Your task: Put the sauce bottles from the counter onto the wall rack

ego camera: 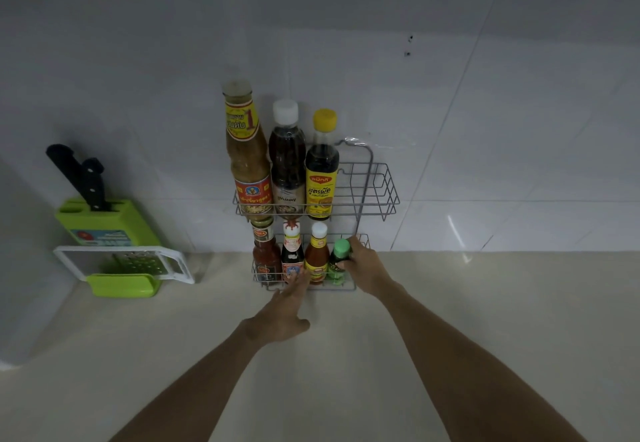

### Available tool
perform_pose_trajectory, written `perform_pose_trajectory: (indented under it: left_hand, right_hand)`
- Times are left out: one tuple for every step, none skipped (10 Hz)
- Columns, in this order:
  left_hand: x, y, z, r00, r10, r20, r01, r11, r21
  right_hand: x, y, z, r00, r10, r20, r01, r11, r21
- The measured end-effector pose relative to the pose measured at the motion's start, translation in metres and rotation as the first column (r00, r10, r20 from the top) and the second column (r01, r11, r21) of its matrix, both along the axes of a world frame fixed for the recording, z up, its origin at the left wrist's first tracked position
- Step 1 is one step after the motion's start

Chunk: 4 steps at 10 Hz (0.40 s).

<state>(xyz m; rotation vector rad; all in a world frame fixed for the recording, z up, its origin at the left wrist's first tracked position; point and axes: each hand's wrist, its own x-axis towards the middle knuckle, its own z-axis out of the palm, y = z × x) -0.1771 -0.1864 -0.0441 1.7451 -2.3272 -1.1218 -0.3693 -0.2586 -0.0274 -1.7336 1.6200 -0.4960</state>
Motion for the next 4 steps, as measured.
perform_pose_trajectory:
  left_hand:
    - [0.002,-0.002,-0.004,0.999,-0.013,0.033,0.012,1.0,0.006]
    - [0.002,-0.004,-0.001,0.997,-0.029,0.075,0.029,1.0,0.008]
    - [0.003,0.003,0.009,0.998,-0.027,0.059,0.027,1.0,0.002]
    - [0.009,0.008,0.023,0.992,0.022,0.127,-0.011,0.996,-0.083]
  right_hand:
    - [-0.001,0.003,0.0,0.999,0.034,-0.021,-0.033,0.998,0.054]
    - [-0.003,0.011,-0.003,0.997,0.069,-0.021,-0.067,0.994,0.087]
    - [-0.003,0.036,0.006,1.0,0.01,0.018,-0.011,0.999,0.051]
    - [-0.001,0.058,0.012,0.998,-0.03,0.057,0.032,0.998,-0.049]
